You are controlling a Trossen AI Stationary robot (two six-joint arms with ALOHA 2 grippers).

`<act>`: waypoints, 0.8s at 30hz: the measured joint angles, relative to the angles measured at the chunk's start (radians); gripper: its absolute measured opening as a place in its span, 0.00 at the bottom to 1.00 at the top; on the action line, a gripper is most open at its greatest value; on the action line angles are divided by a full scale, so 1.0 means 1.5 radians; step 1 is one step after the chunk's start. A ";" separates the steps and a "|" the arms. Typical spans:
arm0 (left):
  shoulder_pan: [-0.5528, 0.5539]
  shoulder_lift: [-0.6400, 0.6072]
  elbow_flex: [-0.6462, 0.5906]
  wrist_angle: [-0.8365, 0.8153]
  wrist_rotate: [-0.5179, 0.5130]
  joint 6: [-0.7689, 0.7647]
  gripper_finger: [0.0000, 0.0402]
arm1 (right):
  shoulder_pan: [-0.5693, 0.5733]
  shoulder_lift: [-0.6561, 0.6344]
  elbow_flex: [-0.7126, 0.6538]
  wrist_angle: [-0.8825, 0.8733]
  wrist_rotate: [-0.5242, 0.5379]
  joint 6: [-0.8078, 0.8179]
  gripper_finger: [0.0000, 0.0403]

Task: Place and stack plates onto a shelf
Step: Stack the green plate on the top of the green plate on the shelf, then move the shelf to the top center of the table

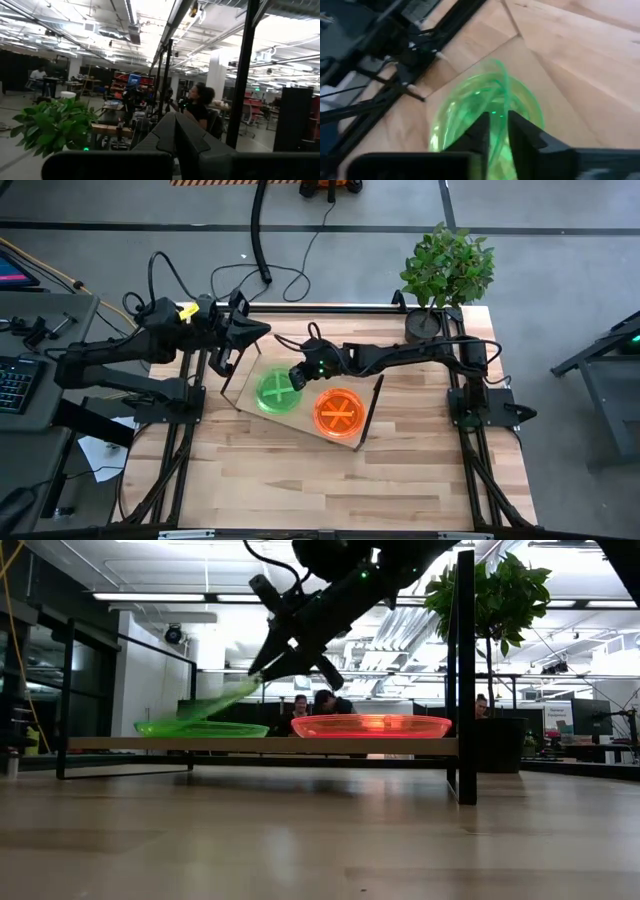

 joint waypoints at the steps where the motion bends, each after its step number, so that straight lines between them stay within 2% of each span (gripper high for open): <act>1: -0.006 0.000 0.000 0.000 -0.009 0.003 0.00 | -0.002 0.000 0.000 0.006 -0.013 0.000 0.15; 7: -0.022 0.000 0.000 0.001 -0.043 0.010 0.00 | -0.018 -0.003 -0.001 0.021 -0.061 -0.042 0.41; 11: -0.022 0.000 0.000 0.000 -0.045 0.014 0.00 | -0.037 -0.032 -0.001 -0.004 -0.094 -0.107 0.51; 18: -0.021 -0.004 0.000 -0.024 -0.050 0.037 0.00 | -0.057 -0.148 -0.001 -0.151 -0.144 -0.242 0.52; 24: -0.017 -0.004 0.000 -0.030 -0.055 0.059 0.00 | 0.012 -0.263 -0.001 -0.282 -0.194 -0.298 0.42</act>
